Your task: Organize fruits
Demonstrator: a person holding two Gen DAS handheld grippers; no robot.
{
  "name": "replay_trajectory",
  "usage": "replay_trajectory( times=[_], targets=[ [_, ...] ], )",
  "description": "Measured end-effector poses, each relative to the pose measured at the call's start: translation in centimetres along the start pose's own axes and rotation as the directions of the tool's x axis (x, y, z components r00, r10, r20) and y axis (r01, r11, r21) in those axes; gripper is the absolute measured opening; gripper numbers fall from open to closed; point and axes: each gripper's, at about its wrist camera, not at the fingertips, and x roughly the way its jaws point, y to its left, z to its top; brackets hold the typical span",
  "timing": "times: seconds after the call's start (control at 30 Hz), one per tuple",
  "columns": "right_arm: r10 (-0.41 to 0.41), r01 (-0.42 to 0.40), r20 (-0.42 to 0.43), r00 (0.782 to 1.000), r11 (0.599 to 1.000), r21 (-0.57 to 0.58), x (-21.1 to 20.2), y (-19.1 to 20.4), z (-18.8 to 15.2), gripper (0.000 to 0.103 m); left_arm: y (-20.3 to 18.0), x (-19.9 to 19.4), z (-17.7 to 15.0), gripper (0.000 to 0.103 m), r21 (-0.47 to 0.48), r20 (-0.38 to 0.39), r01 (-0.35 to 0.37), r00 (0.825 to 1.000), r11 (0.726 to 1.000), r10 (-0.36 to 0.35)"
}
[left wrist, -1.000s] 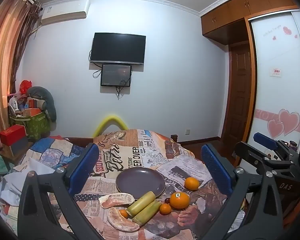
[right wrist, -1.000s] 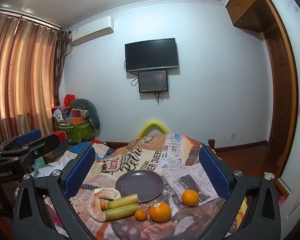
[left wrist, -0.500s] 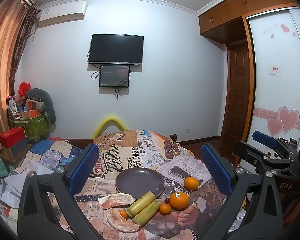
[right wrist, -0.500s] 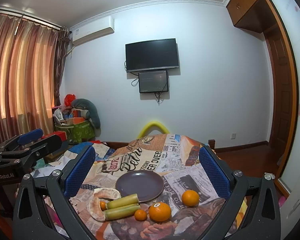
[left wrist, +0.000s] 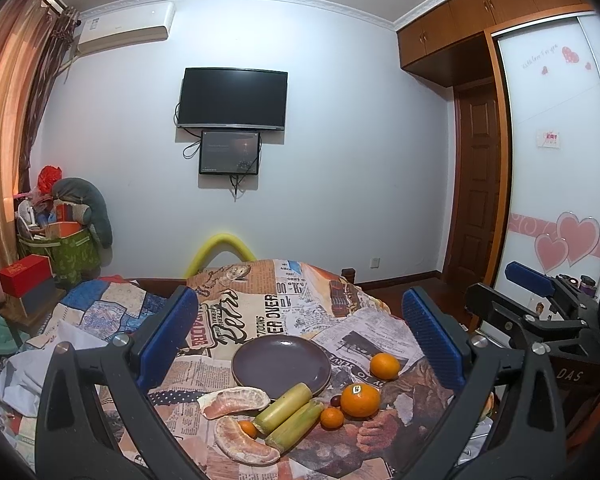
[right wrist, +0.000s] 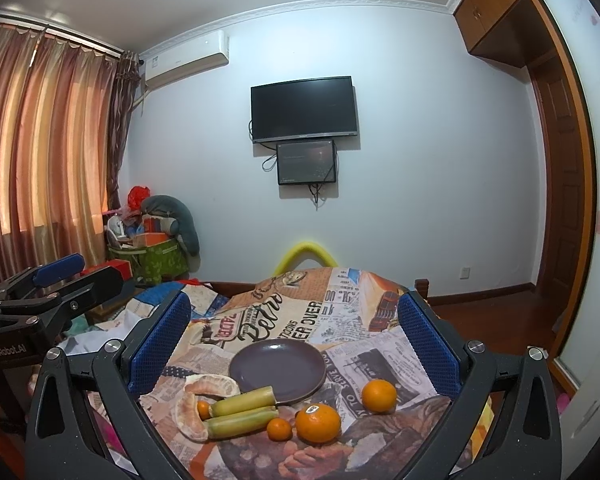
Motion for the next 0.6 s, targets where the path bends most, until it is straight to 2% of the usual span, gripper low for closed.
replay_trajectory(
  times=[0.6],
  targets=[
    [0.0,0.0,-0.002,1.0,1.0,0.005,0.04,0.08,0.05,0.103,-0.04,0.05,-0.01,0.103,-0.001,-0.003,0.0,1.0,1.0,0.0]
  ],
)
